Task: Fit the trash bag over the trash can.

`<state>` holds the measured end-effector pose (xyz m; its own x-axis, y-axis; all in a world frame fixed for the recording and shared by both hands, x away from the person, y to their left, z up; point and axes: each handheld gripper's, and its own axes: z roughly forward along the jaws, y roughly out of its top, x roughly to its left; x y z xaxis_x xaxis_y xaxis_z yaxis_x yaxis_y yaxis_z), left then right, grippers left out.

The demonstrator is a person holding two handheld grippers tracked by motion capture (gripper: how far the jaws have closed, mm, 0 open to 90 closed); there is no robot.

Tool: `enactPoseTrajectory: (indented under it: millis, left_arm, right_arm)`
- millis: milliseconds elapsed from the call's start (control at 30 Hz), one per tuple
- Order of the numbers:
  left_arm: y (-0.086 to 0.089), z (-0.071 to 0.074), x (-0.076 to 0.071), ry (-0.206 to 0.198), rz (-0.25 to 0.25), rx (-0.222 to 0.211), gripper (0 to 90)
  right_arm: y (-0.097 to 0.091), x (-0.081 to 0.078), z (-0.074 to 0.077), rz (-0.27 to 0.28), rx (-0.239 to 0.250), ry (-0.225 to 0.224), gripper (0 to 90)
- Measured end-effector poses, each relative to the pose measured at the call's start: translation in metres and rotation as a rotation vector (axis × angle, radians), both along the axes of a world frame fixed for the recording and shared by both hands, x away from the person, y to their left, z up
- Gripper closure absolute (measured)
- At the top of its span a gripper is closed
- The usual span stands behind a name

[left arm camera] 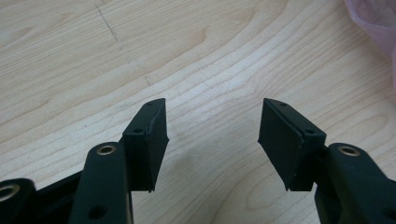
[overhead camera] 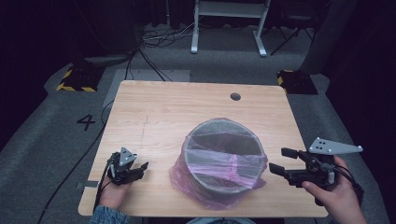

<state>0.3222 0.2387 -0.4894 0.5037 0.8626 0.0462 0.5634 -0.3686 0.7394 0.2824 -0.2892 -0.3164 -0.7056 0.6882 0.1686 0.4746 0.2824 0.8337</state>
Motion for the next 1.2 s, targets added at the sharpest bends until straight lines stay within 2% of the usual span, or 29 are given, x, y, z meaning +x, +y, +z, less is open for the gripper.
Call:
enactPoseTrajectory:
  millis: [33, 67, 100, 133, 300, 367, 500, 633, 800, 1200]
  left_arm:
    - [0.000, -0.001, 0.001, 0.007, -0.001, 0.012, 42.0]
    - [0.000, -0.002, 0.001, 0.015, 0.003, 0.018, 42.0]
    - [0.000, -0.004, 0.001, 0.018, 0.003, 0.020, 42.0]
    - [0.000, -0.005, 0.002, 0.018, 0.001, 0.028, 42.0]
    - [-0.002, -0.006, 0.005, 0.022, -0.005, 0.031, 41.7]
    - [-0.002, -0.008, 0.007, 0.026, -0.014, 0.040, 41.4]
    - [0.003, -0.010, 0.008, 0.034, -0.006, 0.011, 39.7]
    - [0.007, -0.013, 0.009, 0.044, 0.000, -0.037, 38.3]
    - [0.008, -0.015, 0.009, 0.027, 0.002, -0.048, 37.6]
    - [0.008, -0.015, 0.009, 0.031, 0.005, -0.053, 37.2]
  right_arm:
    - [0.003, 0.001, 0.003, 0.030, -0.012, -0.042, 33.9]
    - [0.007, 0.002, 0.007, 0.052, -0.026, -0.053, 31.4]
    - [0.011, 0.004, 0.010, 0.051, -0.029, -0.050, 26.4]
    - [0.015, 0.006, 0.012, 0.051, -0.033, -0.055, 25.9]
    - [0.034, 0.013, 0.022, 0.125, -0.038, -0.092, 25.9]
    - [0.044, 0.016, 0.024, 0.129, -0.049, -0.103, 24.9]
    - [0.064, 0.019, 0.027, 0.140, -0.070, -0.117, 23.1]
    - [0.087, 0.022, 0.032, 0.150, -0.059, -0.134, 23.2]
    - [0.112, 0.030, 0.031, 0.177, -0.063, -0.134, 23.1]
    - [0.158, 0.050, 0.019, 0.222, -0.070, -0.110, 22.0]
